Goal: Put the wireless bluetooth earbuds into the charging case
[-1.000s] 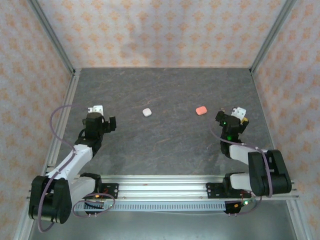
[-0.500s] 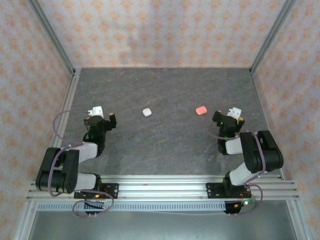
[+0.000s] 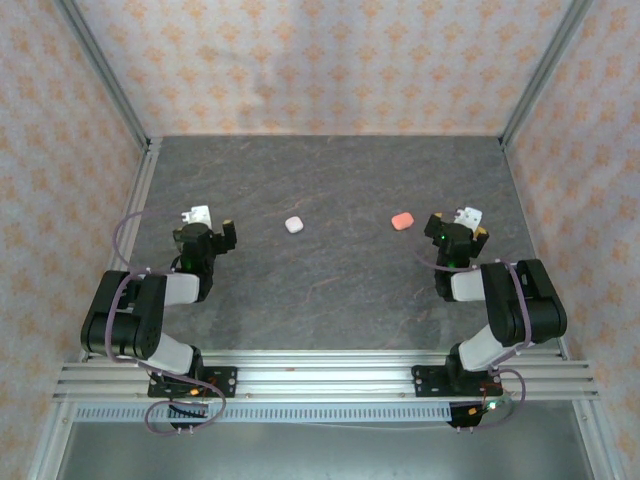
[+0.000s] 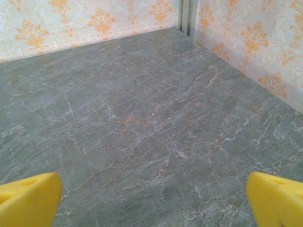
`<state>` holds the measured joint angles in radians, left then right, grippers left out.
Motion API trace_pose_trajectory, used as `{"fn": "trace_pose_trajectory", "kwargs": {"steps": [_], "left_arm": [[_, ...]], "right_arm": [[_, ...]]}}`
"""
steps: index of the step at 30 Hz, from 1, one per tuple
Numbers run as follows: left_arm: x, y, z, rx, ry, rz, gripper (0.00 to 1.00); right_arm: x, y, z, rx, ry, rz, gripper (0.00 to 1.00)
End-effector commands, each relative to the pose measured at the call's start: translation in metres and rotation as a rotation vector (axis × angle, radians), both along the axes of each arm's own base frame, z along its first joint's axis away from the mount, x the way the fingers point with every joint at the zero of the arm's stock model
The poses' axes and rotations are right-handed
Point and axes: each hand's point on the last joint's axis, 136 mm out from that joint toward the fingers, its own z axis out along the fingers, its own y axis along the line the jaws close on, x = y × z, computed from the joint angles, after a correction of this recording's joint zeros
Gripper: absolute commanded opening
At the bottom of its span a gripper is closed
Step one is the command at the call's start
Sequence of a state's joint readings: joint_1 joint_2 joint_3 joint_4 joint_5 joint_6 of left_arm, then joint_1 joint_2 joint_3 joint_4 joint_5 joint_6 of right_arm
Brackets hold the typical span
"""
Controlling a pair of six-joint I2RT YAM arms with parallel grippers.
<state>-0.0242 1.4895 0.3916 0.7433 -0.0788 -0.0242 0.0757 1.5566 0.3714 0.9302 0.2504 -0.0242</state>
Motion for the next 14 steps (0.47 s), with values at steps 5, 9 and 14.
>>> {"fn": "trace_pose_trajectory", "kwargs": {"steps": [5, 9, 14], "left_arm": [[0.0107, -0.0095, 0.0108, 0.04, -0.016, -0.044, 1.0], [0.0108, -0.0102, 0.0105, 0.039, -0.015, -0.046, 1.0], [0.0109, -0.0097, 0.0104, 0.039, -0.015, -0.046, 1.0]], "right_arm": [[0.0001, -0.0038, 0.0007, 0.001, 0.002, -0.016, 0.99], [0.0003, -0.0038, -0.0001, 0.002, 0.007, -0.016, 0.99], [-0.0008, -0.0038, 0.0005, 0.001, 0.001, -0.015, 0.99]]}}
